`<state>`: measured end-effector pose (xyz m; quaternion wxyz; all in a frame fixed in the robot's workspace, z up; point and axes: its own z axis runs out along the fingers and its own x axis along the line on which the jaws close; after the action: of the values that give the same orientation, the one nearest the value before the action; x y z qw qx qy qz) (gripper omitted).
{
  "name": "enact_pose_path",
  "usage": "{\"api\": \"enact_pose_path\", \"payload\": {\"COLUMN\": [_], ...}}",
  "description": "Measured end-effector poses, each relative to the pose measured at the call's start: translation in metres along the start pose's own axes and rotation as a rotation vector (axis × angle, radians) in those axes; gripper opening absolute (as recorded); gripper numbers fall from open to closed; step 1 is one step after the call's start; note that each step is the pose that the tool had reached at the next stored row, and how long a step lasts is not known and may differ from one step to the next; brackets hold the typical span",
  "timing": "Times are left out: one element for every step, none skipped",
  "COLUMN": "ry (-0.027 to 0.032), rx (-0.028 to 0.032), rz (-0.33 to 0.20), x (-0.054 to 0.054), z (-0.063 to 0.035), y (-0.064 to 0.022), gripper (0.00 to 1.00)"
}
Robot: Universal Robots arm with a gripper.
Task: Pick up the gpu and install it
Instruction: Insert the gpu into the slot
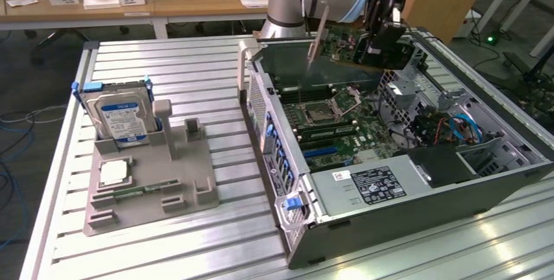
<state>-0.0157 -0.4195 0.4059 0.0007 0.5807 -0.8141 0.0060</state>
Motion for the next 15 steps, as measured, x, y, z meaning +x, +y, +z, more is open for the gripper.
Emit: {"api": "enact_pose_path", "payload": {"ry": [-0.0001, -0.0002, -0.0004, -0.0006, -0.0007, -0.0009, -0.0011, -0.0012, -0.0016, -0.0025, -0.0045, -0.0069, -0.0091, -0.0119, -0.0149], "rx": [0.0001, 0.0003, 0.0004, 0.0006, 0.0006, 0.0008, 0.001, 0.0011, 0.0016, 0.0028, 0.0056, 0.0103, 0.0179, 0.0293, 0.0407], "rz": [-0.017, -0.033, -0.049, -0.066, -0.082, -0.098, -0.116, -0.132, -0.146, -0.156, -0.162, -0.167, -0.17, -0.174, -0.178], "x": [0.0, 0.0, 0.0, 0.0, 0.0, 0.0, 0.0, 0.0, 0.0, 0.0, 0.0001, 0.0002, 0.0002, 0.0003, 0.0003], "z": [0.0, 0.0001, 0.0001, 0.0002, 0.0002, 0.0003, 0.0004, 0.0004, 0.0005, 0.0006, 0.0008, 0.0009, 0.001, 0.0011, 0.0011], "y": [0.0, 0.0, 0.0, 0.0, 0.0, 0.0, 0.0, 0.0, 0.0, 0.0001, 0.0001, 0.0001, -0.0001, -0.0001, -0.0001], "gripper": [0.28, 0.28, 0.28, 0.28, 0.28, 0.28, 0.28, 0.28, 0.28, 0.28, 0.28, 0.28, 0.28, 0.28, 0.28]}}
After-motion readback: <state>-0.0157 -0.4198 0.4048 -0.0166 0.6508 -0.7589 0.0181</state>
